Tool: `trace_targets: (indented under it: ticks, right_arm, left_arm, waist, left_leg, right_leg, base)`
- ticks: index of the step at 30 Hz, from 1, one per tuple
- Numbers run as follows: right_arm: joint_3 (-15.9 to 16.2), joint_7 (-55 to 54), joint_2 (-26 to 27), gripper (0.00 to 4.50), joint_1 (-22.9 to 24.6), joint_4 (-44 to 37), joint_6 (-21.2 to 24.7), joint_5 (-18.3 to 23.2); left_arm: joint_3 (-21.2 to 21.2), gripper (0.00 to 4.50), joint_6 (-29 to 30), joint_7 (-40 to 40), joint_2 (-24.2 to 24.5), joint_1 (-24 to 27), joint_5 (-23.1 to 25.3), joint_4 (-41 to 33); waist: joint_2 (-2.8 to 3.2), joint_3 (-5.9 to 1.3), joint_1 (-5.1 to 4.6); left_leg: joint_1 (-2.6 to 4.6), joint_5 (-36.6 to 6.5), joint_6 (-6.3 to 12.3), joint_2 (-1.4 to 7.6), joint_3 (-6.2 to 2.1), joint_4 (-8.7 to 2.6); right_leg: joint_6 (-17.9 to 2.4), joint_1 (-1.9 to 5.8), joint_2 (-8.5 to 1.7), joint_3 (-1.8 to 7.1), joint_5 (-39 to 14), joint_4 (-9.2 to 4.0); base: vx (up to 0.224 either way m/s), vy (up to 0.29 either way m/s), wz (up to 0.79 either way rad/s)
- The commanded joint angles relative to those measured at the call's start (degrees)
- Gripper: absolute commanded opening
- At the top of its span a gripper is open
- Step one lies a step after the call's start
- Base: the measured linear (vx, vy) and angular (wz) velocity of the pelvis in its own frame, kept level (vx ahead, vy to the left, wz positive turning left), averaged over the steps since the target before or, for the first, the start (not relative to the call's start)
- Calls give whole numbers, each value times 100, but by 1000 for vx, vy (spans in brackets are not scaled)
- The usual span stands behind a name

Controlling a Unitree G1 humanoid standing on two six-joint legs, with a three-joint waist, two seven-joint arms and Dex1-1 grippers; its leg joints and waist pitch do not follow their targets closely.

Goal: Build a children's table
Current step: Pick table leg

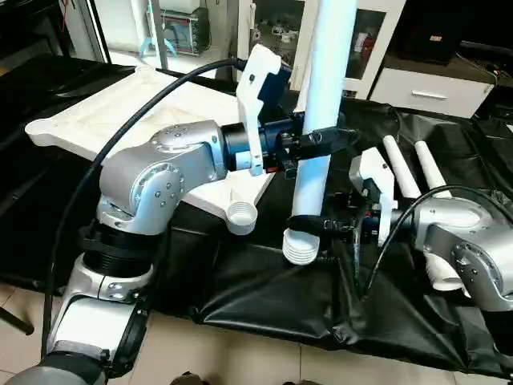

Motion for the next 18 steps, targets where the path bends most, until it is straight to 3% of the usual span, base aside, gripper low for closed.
trace_targets:
  ticks: [1,4,9,18]
  right_arm:
    - [44,53,-27,290,41,-10,-62,-47]
    - [102,8,-30,303,52,-15,-126,-160]
    - [122,23,-32,303,53,-15,-157,-192]
    - [122,74,-42,303,38,25,-189,-230]
  left_arm:
    - [-113,178,-39,-99,-42,-64,-26,-165]
    - [-164,178,-47,-186,-18,-59,-1,-172]
    - [-200,178,-51,-273,13,-40,31,-189]
    - [-213,178,-98,-370,66,-47,114,-147]
  waist:
    - [8,-476,12]
    - [38,-469,15]
    - [39,-466,12]
    - [18,-472,11]
  left_leg:
    - [27,-421,95,208,-45,-411]
    - [25,-482,75,206,-51,-414]
    - [33,-590,29,204,-55,-421]
    - [32,-498,74,207,-48,-415]
  right_leg:
    - [-1119,402,-348,162,-1267,-336]
    - [-1127,405,-351,162,-1295,-341]
    - [-1062,405,-348,159,-1469,-357]
    - [-1117,406,-347,162,-1308,-338]
  base:
    - [0,0,0]
    - [0,0,0]
    - [0,0,0]
    - [0,0,0]
